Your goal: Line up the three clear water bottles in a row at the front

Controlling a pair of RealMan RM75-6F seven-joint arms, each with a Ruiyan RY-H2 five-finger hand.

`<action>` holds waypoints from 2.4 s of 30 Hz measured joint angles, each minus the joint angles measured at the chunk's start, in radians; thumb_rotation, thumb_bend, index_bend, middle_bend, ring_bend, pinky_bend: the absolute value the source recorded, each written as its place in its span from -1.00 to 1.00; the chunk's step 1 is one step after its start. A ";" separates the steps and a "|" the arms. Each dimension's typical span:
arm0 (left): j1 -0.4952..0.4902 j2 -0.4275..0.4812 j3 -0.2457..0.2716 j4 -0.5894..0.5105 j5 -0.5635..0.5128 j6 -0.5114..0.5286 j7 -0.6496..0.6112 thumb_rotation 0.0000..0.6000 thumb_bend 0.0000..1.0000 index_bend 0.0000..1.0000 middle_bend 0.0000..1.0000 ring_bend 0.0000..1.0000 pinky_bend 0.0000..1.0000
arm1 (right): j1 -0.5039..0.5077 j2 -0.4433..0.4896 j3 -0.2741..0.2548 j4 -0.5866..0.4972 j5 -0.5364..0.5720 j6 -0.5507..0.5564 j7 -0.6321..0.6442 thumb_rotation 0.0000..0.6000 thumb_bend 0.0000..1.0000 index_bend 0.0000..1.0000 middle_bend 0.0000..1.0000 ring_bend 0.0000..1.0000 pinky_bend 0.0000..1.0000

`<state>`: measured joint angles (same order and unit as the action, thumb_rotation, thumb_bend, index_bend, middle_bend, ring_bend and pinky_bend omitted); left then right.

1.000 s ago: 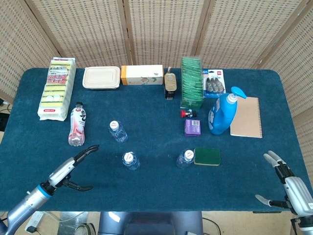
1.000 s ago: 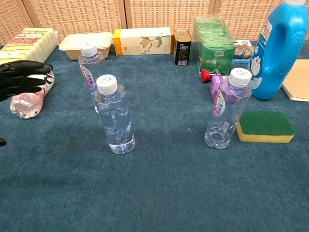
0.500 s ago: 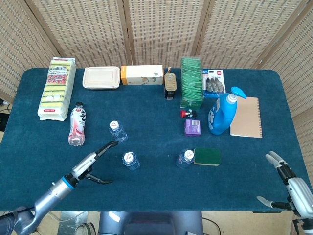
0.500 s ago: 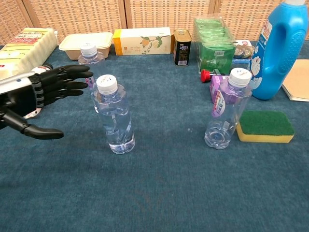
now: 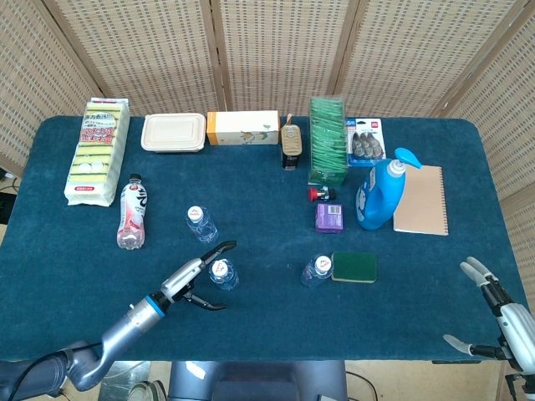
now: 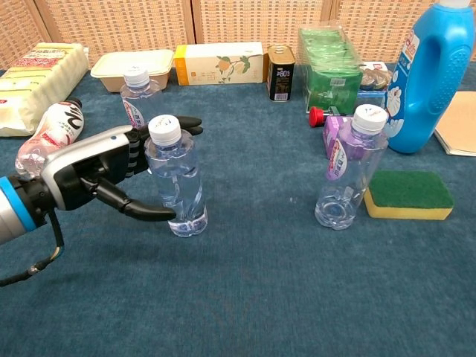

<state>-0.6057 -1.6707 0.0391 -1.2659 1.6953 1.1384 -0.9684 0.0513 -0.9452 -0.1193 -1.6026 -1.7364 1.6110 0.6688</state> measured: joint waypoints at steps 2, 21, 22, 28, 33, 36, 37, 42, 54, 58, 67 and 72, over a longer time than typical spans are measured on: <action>0.002 -0.016 -0.011 0.006 -0.022 -0.001 0.024 1.00 -0.57 -0.92 -0.70 -0.88 -0.45 | -0.001 0.001 0.002 0.006 -0.001 0.003 0.011 1.00 -0.92 -0.98 -1.00 -1.00 -0.74; 0.015 -0.052 -0.070 -0.003 -0.113 0.015 0.140 1.00 -0.49 0.05 0.03 -0.30 -0.07 | 0.000 0.003 0.003 0.005 -0.026 0.005 0.020 1.00 -0.92 -0.99 -1.00 -1.00 -0.74; 0.012 -0.049 -0.073 -0.007 -0.109 0.018 0.141 1.00 -0.49 0.05 0.03 -0.30 -0.07 | -0.001 0.003 0.003 0.004 -0.027 0.005 0.019 1.00 -0.92 -0.99 -1.00 -1.00 -0.74; -0.019 -0.032 -0.086 -0.034 -0.088 0.014 0.171 1.00 -0.51 0.05 0.03 -0.30 -0.07 | -0.001 0.003 0.002 -0.001 -0.030 0.003 0.010 1.00 -0.92 -0.99 -1.00 -1.00 -0.74; -0.064 -0.027 -0.098 -0.052 -0.068 -0.014 0.226 1.00 -0.52 0.05 0.03 -0.30 -0.07 | 0.000 0.002 0.004 -0.007 -0.028 -0.002 -0.001 1.00 -0.92 -0.99 -1.00 -1.00 -0.74; -0.107 -0.052 -0.110 -0.044 -0.057 -0.053 0.289 1.00 -0.52 0.05 0.03 -0.30 -0.07 | -0.001 0.002 0.006 -0.012 -0.022 -0.005 -0.010 1.00 -0.92 -0.99 -1.00 -1.00 -0.74; -0.121 -0.070 -0.116 -0.037 -0.057 -0.066 0.310 1.00 -0.52 0.05 0.03 -0.30 -0.07 | 0.000 0.002 0.007 -0.012 -0.020 -0.006 -0.011 1.00 -0.92 -0.99 -1.00 -1.00 -0.74; -0.166 -0.138 -0.145 -0.006 -0.075 -0.091 0.340 1.00 -0.52 0.05 0.03 -0.30 -0.07 | 0.001 0.002 0.010 -0.014 -0.012 -0.014 -0.014 1.00 -0.92 -0.99 -1.00 -1.00 -0.74; -0.197 -0.186 -0.164 0.048 -0.113 -0.094 0.341 1.00 -0.52 0.05 0.03 -0.30 -0.07 | 0.001 0.005 0.013 -0.009 -0.016 -0.008 0.001 1.00 -0.92 -0.98 -1.00 -1.00 -0.74; -0.203 -0.208 -0.163 0.075 -0.125 -0.101 0.335 1.00 -0.52 0.05 0.03 -0.30 -0.07 | -0.001 0.007 0.011 -0.011 -0.023 -0.002 0.001 1.00 -0.92 -0.99 -1.00 -1.00 -0.74; -0.217 -0.235 -0.170 0.107 -0.144 -0.104 0.323 1.00 -0.52 0.05 0.03 -0.30 -0.07 | -0.005 0.012 0.007 -0.001 -0.043 0.019 0.033 1.00 -0.92 -0.99 -1.00 -1.00 -0.74; -0.222 -0.238 -0.170 0.112 -0.151 -0.112 0.318 1.00 -0.52 -0.03 -0.12 -0.43 -0.13 | -0.005 0.012 0.005 0.004 -0.044 0.018 0.039 1.00 -0.92 -0.98 -1.00 -1.00 -0.74</action>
<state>-0.8277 -1.9084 -0.1305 -1.1535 1.5441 1.0260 -0.6502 0.0466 -0.9329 -0.1144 -1.5984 -1.7807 1.6287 0.7075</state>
